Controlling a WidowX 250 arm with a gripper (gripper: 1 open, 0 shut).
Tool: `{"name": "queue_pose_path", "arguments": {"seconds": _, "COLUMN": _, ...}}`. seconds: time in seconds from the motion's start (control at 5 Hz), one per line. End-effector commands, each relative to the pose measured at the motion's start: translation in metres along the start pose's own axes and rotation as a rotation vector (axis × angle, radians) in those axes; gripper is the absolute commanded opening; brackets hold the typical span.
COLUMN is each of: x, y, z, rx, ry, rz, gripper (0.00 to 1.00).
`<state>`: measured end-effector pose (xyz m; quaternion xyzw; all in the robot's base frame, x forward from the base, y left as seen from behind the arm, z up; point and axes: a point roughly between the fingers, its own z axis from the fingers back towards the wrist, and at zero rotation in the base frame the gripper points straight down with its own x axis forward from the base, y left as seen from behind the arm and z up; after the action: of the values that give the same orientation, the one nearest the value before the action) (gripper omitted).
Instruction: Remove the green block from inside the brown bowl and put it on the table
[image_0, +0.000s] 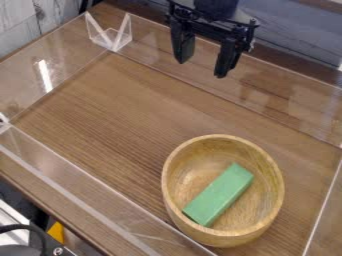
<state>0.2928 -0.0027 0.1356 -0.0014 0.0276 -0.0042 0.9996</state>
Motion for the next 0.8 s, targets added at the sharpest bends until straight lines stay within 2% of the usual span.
{"name": "queue_pose_path", "arguments": {"seconds": 0.0, "x": -0.008, "y": -0.009, "z": -0.010, "rx": -0.009, "ry": 0.016, "rz": -0.044, "gripper": 1.00}}
{"name": "queue_pose_path", "arguments": {"seconds": 0.2, "x": -0.026, "y": -0.037, "z": -0.024, "rx": -0.030, "ry": 0.059, "rz": -0.135, "gripper": 1.00}}
{"name": "queue_pose_path", "arguments": {"seconds": 0.4, "x": -0.039, "y": -0.072, "z": -0.039, "rx": -0.038, "ry": 0.072, "rz": -0.227, "gripper": 1.00}}
{"name": "queue_pose_path", "arguments": {"seconds": 0.6, "x": -0.051, "y": -0.096, "z": -0.053, "rx": -0.051, "ry": 0.058, "rz": -0.208, "gripper": 1.00}}
